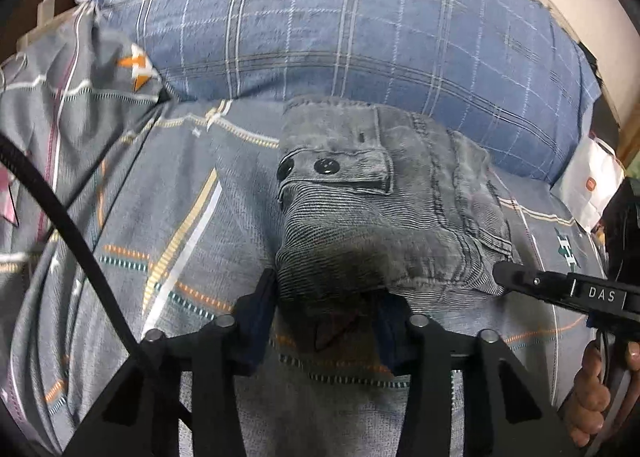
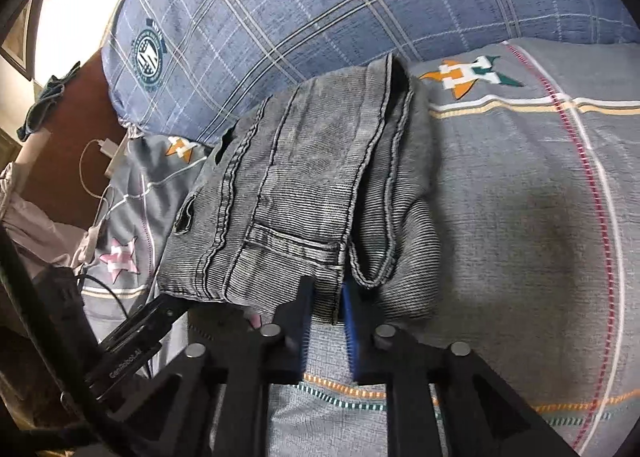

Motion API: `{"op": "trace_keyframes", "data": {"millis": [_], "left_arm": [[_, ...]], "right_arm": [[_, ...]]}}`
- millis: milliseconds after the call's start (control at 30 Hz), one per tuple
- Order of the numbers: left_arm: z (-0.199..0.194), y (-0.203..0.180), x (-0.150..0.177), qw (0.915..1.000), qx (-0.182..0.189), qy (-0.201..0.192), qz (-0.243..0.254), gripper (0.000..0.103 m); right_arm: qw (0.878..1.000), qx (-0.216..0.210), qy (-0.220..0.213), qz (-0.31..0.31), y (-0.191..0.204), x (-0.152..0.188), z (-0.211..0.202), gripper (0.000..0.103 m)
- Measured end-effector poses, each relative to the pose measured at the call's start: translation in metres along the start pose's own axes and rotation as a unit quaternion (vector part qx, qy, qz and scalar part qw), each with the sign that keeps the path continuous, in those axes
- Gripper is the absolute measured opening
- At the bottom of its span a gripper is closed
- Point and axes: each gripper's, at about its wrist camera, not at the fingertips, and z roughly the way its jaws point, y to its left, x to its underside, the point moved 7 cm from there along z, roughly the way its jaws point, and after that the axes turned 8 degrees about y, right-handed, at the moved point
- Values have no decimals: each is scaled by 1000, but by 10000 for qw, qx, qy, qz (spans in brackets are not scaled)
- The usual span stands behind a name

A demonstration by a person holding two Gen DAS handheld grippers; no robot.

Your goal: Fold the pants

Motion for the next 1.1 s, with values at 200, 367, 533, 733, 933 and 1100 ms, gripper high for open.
{"op": "trace_keyframes", "data": {"millis": [200,367,533,733,933,1100], "left_arm": [[10,5,5,9996,-173,210,-48,38],[17,10,5,9993,-109,317,-134,38],[15,9,5,9993,-91,332,-124,38],[13,14,8,9985,109,469,-278,51],[-13,20,15,9957,602,437,-558,61],[-55,18,-2,9932,982,-209,-587,72]], "right_arm": [[9961,741,-92,-474,11,0,2,8],[9944,909,-28,-542,10,0,11,7],[9951,847,-12,-505,9,-1,13,7],[9984,475,11,-291,2,1,5,8],[10000,-4,28,8,-1,2,-15,10],[9990,-151,-432,-10,4,0,-50,73]]}}
